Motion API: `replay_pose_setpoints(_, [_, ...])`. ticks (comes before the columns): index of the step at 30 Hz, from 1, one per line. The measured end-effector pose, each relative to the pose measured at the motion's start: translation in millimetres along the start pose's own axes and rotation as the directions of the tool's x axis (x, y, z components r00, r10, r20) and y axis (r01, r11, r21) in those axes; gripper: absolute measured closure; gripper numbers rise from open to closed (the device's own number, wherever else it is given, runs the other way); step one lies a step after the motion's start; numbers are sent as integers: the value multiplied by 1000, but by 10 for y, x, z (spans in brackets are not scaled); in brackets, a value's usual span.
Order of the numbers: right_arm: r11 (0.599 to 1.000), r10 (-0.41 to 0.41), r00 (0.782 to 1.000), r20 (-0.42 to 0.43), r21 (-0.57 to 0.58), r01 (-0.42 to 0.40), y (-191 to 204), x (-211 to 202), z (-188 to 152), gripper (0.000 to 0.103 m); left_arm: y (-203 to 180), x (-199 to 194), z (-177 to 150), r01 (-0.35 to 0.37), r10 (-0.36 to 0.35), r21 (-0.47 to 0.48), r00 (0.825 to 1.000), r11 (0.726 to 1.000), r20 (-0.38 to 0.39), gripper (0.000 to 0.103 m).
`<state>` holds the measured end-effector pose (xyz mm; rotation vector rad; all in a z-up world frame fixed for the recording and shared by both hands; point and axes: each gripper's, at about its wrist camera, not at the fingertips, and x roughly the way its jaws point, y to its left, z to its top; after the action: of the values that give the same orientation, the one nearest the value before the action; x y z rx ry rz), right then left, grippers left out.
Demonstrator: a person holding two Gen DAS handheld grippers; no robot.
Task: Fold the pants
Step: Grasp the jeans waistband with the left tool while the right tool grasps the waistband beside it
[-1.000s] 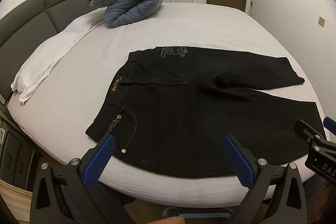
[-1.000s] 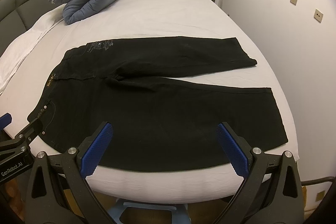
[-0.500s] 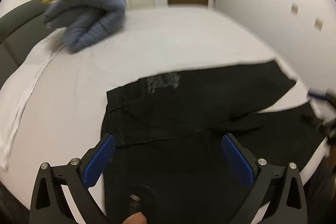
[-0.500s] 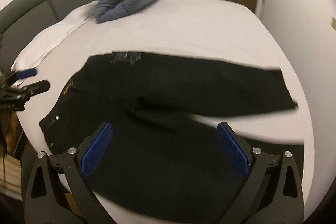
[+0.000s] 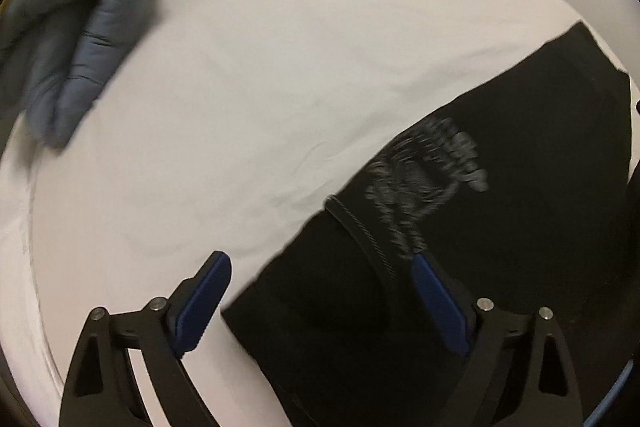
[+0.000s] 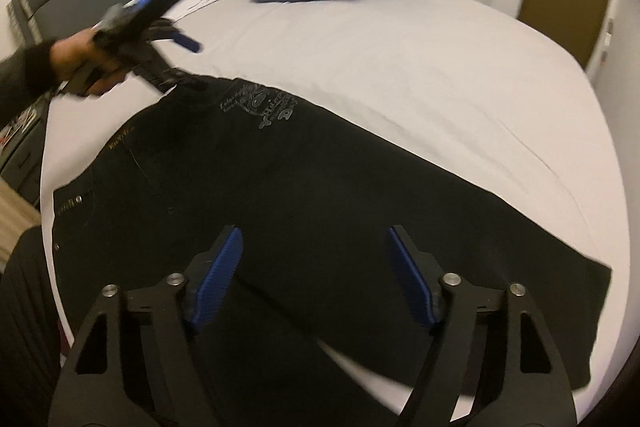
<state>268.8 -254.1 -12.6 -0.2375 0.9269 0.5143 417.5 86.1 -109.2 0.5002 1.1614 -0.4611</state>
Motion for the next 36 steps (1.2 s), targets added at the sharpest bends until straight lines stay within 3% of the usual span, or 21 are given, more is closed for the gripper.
replay_pose_setpoints(4, [999,43,999,-5,-19,-43,-128,181,10,39,197,302,133,67,-66,18,995,998,-75,18])
replay_pose_setpoints(6, [998,60,998,0,-24,-60,-161,258,2,40,256,463,155,129,-126,9,984,992,-126,23])
replay_pose_setpoints(9, [995,92,996,-2,-34,-92,-167,331,14,45,251,575,144,182,-180,2,973,983,-147,41])
replay_pose_setpoints(11, [994,98,995,-8,-48,-98,-164,389,49,51,204,529,144,189,-187,0,974,982,-127,80])
replay_pose_setpoints(13, [994,93,996,-13,-63,-94,-167,471,121,59,112,464,104,153,-149,27,983,988,-108,96])
replay_pose_setpoints(18, [992,88,996,5,-96,-87,-160,663,440,60,-191,53,-173,22,-26,101,999,995,40,100])
replay_pose_setpoints(20, [988,96,995,8,-124,-94,-139,745,603,60,-390,-159,-346,-51,37,127,993,991,111,100])
replay_pose_setpoints(24, [974,99,995,-15,-205,-100,-18,916,848,60,-664,-409,-627,-118,86,159,976,980,198,100])
replay_pose_setpoints(28, [957,106,993,-59,-264,-118,123,1137,1049,60,-785,-443,-710,-166,119,193,965,967,236,100])
replay_pose_setpoints(34, [896,53,987,-152,-430,-114,437,1486,1238,60,-721,-472,-750,-143,99,168,964,975,246,100])
replay_pose_setpoints(36, [891,39,981,-190,-438,-120,431,1603,1261,74,-668,-463,-725,-139,95,165,964,977,250,100])
